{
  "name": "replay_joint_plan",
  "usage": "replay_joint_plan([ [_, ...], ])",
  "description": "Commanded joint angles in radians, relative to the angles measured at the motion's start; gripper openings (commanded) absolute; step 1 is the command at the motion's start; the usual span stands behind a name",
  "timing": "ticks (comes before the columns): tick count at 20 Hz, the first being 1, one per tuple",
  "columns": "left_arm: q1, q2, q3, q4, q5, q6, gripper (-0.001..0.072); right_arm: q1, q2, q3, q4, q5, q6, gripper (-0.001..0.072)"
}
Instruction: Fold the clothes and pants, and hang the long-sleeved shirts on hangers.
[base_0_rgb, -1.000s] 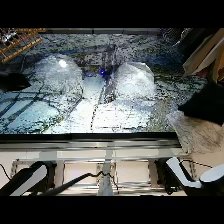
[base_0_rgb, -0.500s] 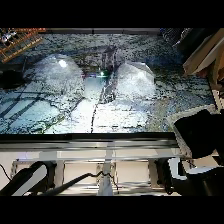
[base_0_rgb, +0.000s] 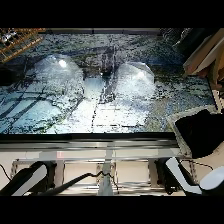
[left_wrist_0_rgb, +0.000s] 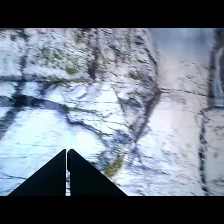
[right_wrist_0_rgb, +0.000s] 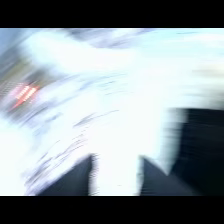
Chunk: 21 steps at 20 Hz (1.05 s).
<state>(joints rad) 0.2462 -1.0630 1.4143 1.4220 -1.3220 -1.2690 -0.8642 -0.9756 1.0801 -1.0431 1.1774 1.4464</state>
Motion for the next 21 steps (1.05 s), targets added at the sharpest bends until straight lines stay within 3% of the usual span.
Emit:
replay_joint_plan([
  [1,0.001,0.000,0.000,0.151,0.115,0.013,0.0023,0.436,-0.100,-0.023,-0.040,-0.169,-0.056,0.0045],
  [4,-0.003,0.000,0.000,0.141,0.137,0.013,0.0023,0.677,-0.146,-0.023,-0.217,-0.443,-0.063,0.0039],
  [6,-0.002,0.000,0.000,0.141,0.137,0.013,0.0023,0.761,-0.146,-0.023,-0.216,-0.731,-0.076,0.0136],
  [8,-0.002,0.000,0.000,0.141,0.137,0.013,0.0023,0.818,-0.145,-0.023,-0.211,-0.974,-0.076,0.0138],
  [11,-0.002,0.000,0.000,0.141,0.136,0.013,0.0023,0.869,-0.145,-0.023,-0.211,-1.220,-0.076,0.0138],
  [15,-0.002,0.000,0.000,0.141,0.137,0.013,0.0023,0.877,-0.145,-0.023,-0.211,-1.361,-0.076,0.0137],
  [21,-0.002,0.000,0.000,0.141,0.137,0.013,0.0023,0.877,-0.145,-0.023,-0.211,-1.379,-0.076,0.0137],
])
